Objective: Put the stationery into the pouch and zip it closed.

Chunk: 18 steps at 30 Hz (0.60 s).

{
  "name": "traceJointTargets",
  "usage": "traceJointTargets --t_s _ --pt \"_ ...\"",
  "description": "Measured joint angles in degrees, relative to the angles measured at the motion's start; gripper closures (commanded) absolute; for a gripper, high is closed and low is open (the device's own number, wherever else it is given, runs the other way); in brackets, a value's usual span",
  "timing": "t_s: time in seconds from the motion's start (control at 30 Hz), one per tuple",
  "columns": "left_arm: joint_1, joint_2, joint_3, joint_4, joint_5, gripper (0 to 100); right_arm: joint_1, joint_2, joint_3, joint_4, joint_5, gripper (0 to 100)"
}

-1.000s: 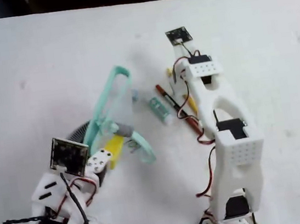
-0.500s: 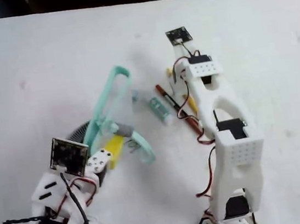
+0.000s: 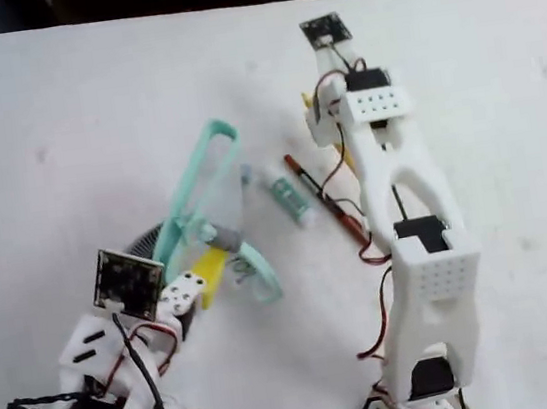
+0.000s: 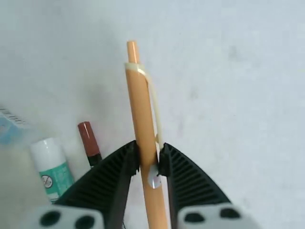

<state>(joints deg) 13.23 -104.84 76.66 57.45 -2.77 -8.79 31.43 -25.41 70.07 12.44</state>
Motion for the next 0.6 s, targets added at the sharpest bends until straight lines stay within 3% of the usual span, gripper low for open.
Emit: traceJointTargets --t_s 0.37,0.6 --pt "-0.09 0.00 0.00 0.00 0.00 75 -1.93 0.00 -30.42 24.97 0.00 98.1" --pt "-0.09 0.00 0.00 0.00 0.00 75 -4.57 -0.09 -36.22 27.16 0.00 98.1"
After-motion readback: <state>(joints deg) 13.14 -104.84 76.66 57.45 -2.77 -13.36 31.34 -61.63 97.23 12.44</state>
